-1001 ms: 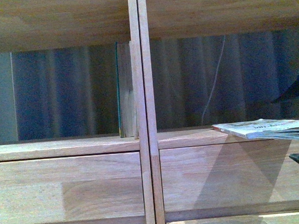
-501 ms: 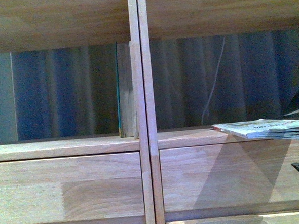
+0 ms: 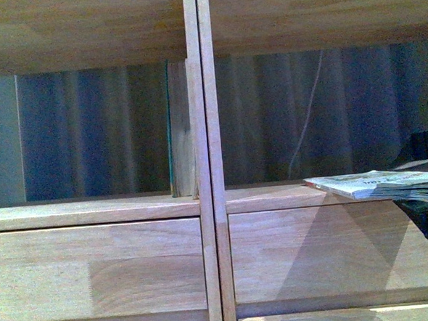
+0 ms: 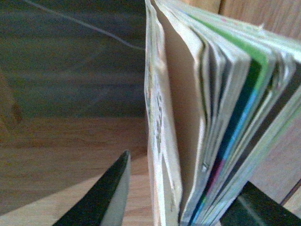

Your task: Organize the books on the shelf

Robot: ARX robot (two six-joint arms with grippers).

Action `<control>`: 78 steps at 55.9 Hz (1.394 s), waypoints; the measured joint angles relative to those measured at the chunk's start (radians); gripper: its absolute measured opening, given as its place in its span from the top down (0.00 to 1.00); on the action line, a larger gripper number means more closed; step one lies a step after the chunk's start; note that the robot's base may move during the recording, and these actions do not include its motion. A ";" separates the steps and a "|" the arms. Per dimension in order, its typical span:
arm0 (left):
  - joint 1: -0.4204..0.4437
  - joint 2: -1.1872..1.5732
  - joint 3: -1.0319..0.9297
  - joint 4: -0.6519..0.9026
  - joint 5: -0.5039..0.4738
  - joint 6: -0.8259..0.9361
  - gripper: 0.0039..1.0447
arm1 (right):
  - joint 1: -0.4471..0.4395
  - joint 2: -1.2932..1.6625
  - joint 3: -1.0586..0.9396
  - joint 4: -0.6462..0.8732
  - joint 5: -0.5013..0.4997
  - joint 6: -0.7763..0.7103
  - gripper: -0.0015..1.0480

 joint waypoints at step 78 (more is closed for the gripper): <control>0.195 1.491 0.969 0.674 1.000 -0.668 0.07 | 0.128 -0.356 -0.285 0.533 -0.483 -0.231 0.93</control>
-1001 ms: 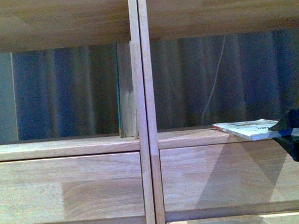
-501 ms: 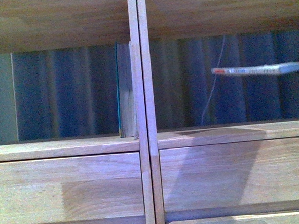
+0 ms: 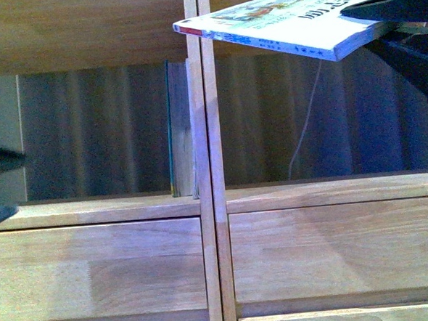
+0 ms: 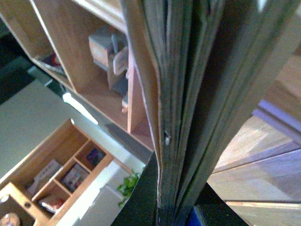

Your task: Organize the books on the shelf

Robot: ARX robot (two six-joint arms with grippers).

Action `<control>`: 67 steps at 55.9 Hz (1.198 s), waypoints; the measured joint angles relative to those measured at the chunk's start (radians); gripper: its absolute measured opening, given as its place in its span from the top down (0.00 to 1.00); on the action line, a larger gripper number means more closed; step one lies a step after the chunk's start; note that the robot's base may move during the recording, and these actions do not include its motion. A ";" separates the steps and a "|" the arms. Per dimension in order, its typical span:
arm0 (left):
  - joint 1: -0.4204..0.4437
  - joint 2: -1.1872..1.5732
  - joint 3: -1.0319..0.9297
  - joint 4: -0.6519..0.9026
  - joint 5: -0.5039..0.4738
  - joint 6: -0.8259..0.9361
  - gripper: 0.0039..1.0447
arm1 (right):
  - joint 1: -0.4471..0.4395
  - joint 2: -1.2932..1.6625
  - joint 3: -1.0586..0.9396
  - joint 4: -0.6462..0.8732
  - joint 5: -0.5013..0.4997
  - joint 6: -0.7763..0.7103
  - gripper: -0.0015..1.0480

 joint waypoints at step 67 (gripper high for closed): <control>-0.346 0.039 0.079 0.296 -0.076 -0.384 0.47 | 0.357 0.099 0.037 -0.029 0.104 -0.130 0.93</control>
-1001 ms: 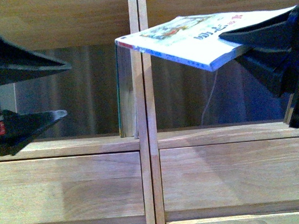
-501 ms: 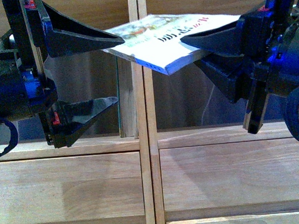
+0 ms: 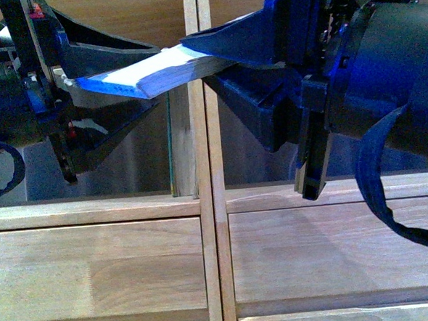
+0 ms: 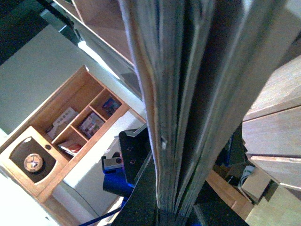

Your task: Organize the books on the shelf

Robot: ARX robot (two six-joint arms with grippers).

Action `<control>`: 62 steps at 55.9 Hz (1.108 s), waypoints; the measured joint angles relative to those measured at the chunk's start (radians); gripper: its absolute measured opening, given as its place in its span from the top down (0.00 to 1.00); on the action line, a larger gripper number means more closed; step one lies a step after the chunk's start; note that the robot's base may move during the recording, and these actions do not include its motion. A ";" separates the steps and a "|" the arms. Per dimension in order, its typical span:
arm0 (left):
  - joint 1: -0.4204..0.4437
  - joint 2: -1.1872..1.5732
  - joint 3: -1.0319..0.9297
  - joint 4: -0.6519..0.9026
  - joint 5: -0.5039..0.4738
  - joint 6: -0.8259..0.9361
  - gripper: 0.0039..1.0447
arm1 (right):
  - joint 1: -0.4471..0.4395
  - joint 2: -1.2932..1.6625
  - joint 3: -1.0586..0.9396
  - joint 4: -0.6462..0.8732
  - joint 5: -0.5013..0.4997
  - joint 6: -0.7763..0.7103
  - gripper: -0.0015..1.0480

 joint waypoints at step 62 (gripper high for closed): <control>0.214 -0.086 -0.056 -0.010 -0.048 0.117 0.92 | -0.229 -0.263 -0.183 -0.231 -0.224 -0.155 0.07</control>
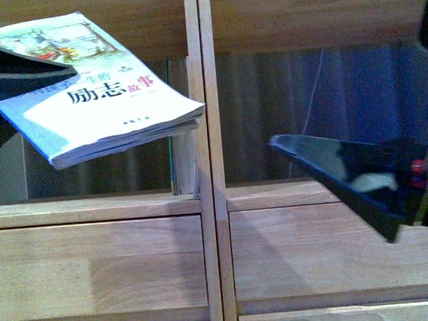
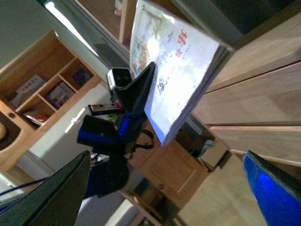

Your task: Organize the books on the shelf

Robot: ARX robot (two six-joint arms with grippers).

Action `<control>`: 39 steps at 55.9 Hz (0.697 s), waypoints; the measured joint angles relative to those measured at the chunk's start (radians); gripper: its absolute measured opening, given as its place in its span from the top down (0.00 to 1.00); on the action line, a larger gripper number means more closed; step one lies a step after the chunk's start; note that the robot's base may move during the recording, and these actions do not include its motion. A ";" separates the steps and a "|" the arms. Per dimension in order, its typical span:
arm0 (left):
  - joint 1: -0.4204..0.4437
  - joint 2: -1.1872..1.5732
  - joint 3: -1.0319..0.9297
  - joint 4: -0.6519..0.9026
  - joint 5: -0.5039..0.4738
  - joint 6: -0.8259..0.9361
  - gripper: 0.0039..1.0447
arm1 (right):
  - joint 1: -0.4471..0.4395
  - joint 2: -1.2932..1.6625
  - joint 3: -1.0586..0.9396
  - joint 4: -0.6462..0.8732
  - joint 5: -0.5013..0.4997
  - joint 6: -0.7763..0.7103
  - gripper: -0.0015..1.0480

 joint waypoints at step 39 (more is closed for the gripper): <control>-0.077 0.423 0.666 -0.570 -0.541 0.906 0.92 | -0.420 -0.672 -0.181 -0.746 -0.124 -0.960 0.07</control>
